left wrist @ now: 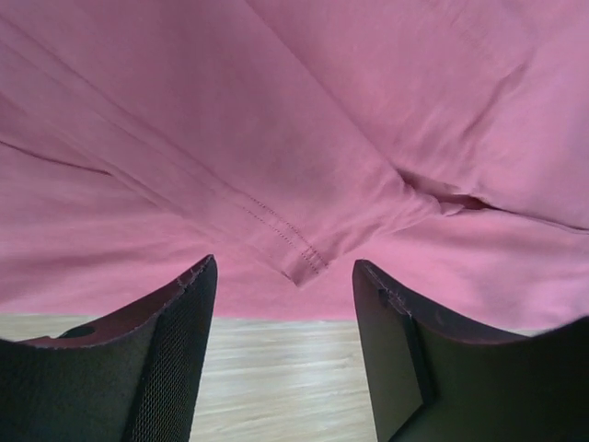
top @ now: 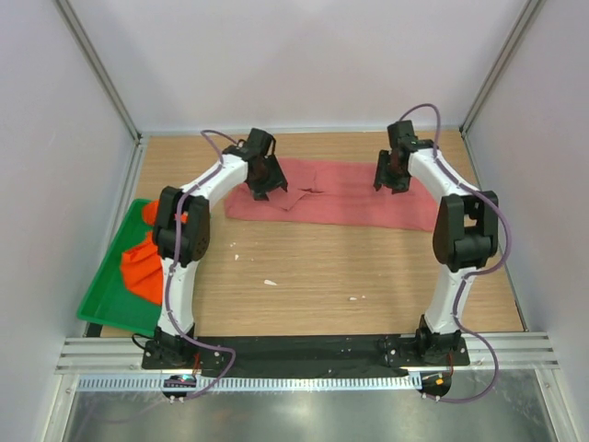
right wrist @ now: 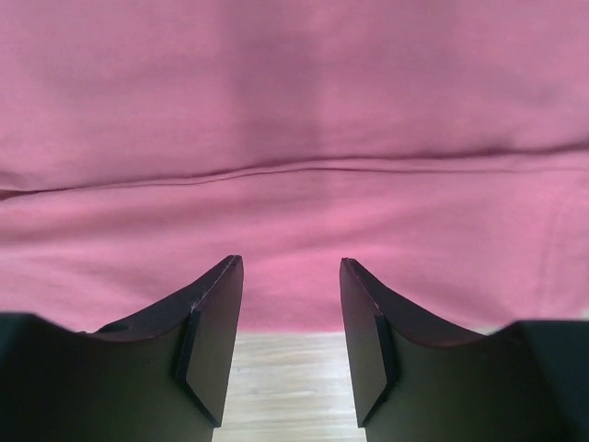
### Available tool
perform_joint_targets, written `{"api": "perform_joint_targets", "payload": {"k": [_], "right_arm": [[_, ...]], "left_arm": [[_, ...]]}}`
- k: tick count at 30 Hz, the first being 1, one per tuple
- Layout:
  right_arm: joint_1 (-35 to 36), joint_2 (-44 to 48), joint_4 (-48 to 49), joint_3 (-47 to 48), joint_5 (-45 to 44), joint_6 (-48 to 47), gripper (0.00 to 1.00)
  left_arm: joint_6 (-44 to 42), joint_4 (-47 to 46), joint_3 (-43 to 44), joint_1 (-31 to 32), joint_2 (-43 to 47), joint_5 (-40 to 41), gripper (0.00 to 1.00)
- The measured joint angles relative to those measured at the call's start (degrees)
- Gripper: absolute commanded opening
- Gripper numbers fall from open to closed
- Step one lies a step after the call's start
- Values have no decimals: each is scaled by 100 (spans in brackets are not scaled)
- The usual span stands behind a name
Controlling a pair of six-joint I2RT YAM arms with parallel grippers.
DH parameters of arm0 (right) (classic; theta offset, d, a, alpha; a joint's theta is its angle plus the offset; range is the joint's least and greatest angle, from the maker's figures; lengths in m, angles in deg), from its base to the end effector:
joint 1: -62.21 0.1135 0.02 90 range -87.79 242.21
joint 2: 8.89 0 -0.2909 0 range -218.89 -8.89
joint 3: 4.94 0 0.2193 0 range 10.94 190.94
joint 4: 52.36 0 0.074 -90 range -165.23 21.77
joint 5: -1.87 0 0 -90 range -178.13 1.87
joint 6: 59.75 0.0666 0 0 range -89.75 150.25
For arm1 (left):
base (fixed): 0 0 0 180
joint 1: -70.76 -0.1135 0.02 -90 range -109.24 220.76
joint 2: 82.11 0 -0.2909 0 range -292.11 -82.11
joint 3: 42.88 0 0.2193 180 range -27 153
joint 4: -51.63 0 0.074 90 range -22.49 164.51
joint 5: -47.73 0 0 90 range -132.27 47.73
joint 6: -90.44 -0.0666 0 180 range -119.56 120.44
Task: Fold and stack the t-shirts
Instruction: Fold the tshirt
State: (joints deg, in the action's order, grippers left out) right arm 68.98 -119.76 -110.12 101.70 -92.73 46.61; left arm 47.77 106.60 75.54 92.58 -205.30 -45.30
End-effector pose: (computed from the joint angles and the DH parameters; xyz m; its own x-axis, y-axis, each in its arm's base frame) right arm 0.4060 0.0428 0.2452 -0.8638 0.1802 -0.4706 0.1701 0.9833 0.0643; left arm 0.4337 -0.1774 0.2173 -0.8346 -0.4568 -0.3080 -0.3213 0.8577 -0.4015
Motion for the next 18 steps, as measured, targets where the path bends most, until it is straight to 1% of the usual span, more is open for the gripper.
{"api": "perform_joint_targets", "payload": {"k": [4,7,11,14,16,18], "right_arm": [[361,-529,-2,282,-11,-181,53],[518,-767,-28,299,-13,-291,53],[518,-855,-46,254,-42,-326,52],[527,-809,39,-4,-129,-313,53],[560,-750,142,-400,-177,-205,53],[625,-505,289,-715,-234,-111,52]], "left_arm": [[376,-4,0,229,-391,271,63],[577,13,90,192,-533,452,63],[599,76,516,129,-804,629,63],[457,149,929,111,-1064,671,63],[269,195,1233,103,-1244,671,63],[61,319,1617,94,-1471,658,63]]}}
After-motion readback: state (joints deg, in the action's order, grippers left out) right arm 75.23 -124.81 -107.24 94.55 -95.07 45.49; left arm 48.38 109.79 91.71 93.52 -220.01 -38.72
